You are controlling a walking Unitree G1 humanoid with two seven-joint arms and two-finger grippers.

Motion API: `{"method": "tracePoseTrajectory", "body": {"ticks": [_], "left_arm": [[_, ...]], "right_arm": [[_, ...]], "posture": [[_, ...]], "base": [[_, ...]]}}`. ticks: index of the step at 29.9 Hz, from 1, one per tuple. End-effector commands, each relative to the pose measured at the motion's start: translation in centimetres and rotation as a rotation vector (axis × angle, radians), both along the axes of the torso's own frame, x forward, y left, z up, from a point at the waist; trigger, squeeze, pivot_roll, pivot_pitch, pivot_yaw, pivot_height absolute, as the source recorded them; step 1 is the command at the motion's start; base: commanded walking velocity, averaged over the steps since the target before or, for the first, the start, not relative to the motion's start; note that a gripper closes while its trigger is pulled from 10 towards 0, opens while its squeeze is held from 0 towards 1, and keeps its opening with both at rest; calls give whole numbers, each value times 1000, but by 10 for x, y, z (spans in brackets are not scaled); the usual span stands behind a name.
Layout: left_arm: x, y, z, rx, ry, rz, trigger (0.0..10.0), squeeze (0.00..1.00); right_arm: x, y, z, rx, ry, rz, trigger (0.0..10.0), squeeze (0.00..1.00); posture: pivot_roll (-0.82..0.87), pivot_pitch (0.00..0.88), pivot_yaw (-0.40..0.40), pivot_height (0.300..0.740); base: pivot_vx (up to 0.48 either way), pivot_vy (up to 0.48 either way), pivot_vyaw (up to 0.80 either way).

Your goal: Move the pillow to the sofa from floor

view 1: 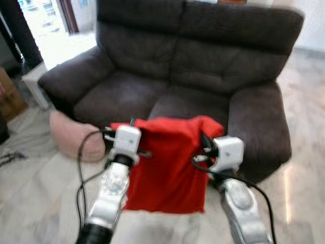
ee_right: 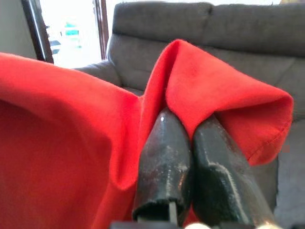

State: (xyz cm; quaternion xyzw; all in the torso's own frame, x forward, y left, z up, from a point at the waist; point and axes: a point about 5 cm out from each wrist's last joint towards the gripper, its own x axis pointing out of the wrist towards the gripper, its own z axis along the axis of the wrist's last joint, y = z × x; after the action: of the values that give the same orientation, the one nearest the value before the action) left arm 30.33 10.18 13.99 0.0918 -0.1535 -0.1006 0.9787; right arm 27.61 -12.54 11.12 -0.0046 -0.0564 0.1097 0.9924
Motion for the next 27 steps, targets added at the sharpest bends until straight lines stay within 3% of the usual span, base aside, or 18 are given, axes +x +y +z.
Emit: {"method": "tracePoseTrajectory", "body": {"ticks": [1,16,27], "left_arm": [[1,-2,21,4,-106,-18,10000,0],[1,-4,22,2,-111,-26,10000,0],[0,-2,20,0,-107,-15,10000,0]], "right_arm": [[4,12,22,28,-101,41,10000,0],[6,13,24,36,-100,40,10000,0],[7,14,22,43,-83,36,10000,0]], "posture": [[-60,0,-41,740],[-57,0,-48,740],[-50,0,-54,740]], "base": [[337,0,0],[337,0,0],[338,0,-800]]}}
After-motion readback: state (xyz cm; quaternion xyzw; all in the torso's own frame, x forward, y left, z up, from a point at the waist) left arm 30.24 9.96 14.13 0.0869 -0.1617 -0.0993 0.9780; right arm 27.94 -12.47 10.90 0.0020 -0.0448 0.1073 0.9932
